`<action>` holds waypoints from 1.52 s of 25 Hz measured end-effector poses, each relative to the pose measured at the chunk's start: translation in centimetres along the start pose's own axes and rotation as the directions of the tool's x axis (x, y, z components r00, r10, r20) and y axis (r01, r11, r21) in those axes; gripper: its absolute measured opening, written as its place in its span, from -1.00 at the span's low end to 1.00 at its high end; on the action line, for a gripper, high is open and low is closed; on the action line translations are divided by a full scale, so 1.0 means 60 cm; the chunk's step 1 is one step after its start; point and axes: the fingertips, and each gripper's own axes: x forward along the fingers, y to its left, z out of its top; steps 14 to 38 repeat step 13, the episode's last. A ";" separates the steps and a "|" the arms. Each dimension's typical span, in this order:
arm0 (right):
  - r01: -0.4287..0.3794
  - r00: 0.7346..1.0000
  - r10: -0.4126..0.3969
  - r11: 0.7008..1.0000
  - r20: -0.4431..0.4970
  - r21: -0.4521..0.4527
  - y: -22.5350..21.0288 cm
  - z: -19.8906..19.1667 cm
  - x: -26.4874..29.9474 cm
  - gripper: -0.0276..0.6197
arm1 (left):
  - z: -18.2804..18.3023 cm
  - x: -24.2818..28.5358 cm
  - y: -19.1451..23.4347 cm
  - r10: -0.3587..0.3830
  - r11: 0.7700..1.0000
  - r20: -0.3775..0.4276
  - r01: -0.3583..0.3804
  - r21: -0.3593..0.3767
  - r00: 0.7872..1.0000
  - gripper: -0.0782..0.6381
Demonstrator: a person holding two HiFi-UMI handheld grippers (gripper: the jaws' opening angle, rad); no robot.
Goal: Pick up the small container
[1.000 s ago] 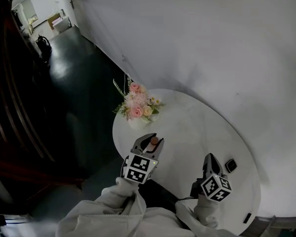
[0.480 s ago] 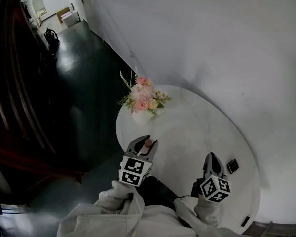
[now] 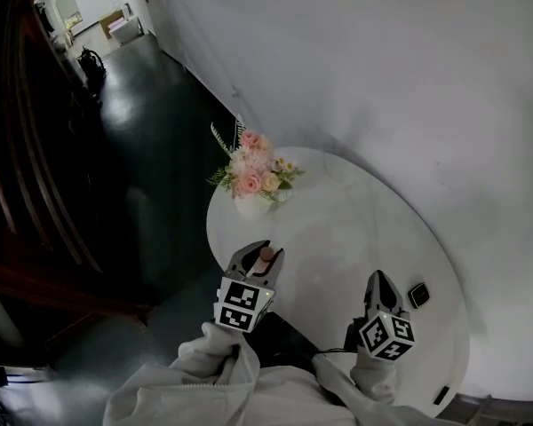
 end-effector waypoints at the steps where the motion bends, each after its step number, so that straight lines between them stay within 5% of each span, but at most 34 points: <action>1: -0.002 1.000 0.002 1.000 -0.002 0.000 0.001 0.000 0.001 -0.76 | -0.001 0.000 0.000 0.000 1.000 -0.001 0.000 0.000 1.000 -0.43; 38: -0.004 1.000 0.004 1.000 -0.025 -0.004 0.006 -0.007 0.006 -0.76 | -0.008 0.006 0.004 -0.014 1.000 -0.001 0.014 -0.012 1.000 -0.43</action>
